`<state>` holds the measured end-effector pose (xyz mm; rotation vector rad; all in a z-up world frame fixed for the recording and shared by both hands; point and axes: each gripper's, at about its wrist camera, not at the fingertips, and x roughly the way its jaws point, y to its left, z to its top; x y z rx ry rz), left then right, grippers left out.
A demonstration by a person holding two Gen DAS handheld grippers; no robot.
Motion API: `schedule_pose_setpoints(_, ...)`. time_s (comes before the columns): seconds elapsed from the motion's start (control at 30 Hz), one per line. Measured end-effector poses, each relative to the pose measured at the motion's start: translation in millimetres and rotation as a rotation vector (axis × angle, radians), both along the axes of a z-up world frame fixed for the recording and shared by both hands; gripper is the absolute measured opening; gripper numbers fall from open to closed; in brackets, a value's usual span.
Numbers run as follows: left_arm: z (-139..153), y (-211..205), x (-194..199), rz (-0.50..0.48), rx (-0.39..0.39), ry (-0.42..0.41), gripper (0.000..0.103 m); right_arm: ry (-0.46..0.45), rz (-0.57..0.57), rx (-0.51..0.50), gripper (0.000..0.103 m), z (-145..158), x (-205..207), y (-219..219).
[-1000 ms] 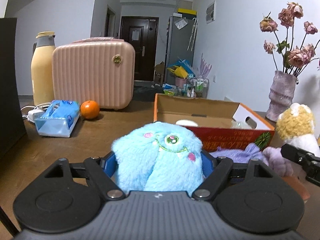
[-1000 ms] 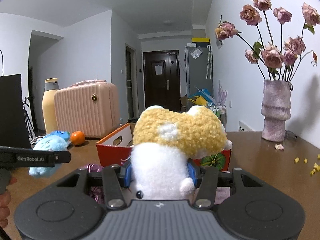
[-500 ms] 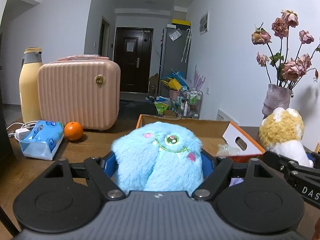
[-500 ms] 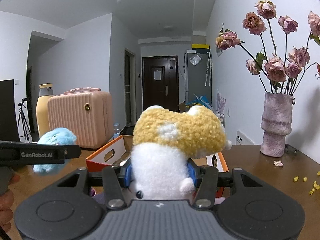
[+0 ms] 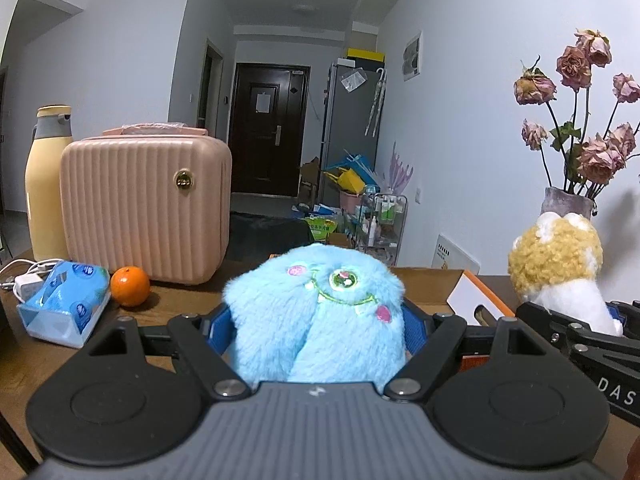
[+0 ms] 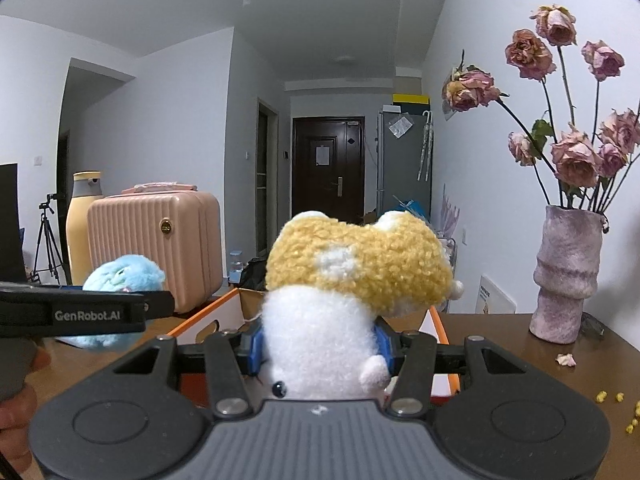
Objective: Organize soft objects
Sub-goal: 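Lift and carry the lamb and blue plush in both grippers over the cardboard box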
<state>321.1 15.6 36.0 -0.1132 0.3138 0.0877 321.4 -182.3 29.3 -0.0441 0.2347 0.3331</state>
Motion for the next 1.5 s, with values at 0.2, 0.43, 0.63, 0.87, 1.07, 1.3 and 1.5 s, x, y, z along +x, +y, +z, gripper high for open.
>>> schedule_pose_setpoints(0.2, 1.8, -0.4, 18.7, -0.001, -0.006, -0.003, 0.08, 0.026, 0.004, -0.017, 0.05, -4.4, 21.6, -1.1)
schedule_pose_setpoints(0.43, -1.0, 0.7, 36.5, 0.008, 0.001, 0.006, 0.08, 0.039, 0.01, -0.028, 0.05, -5.6, 41.0, -0.5)
schedule_pose_setpoints(0.63, -2.3, 0.5, 50.1, 0.014, 0.01, 0.015, 0.08, 0.058, 0.022, -0.037, 0.05, -7.0, 55.9, 1.8)
schedule_pose_setpoints(0.87, -3.7, -2.6, 67.3, 0.015, 0.02, 0.021, 0.08, 0.073, 0.029, -0.053, 0.05, -7.4, 73.1, 5.6)
schedule_pose_setpoints(1.07, -6.4, -3.8, 81.4, 0.02, 0.033, 0.035, 0.08, 0.092, 0.025, -0.064, 0.05, -7.0, 91.0, 5.1)
schedule_pose_setpoints(1.3, -10.5, -4.3, 96.6, 0.029, 0.048, 0.045, 0.08, 0.106, 0.016, -0.078, 0.05, -6.5, 110.6, 3.6)
schedule_pose_setpoints(1.5, -11.2, -5.7, 108.6, 0.04, 0.062, 0.047, 0.08, 0.117, 0.019, -0.101, 0.05, -7.3, 125.3, 5.8)
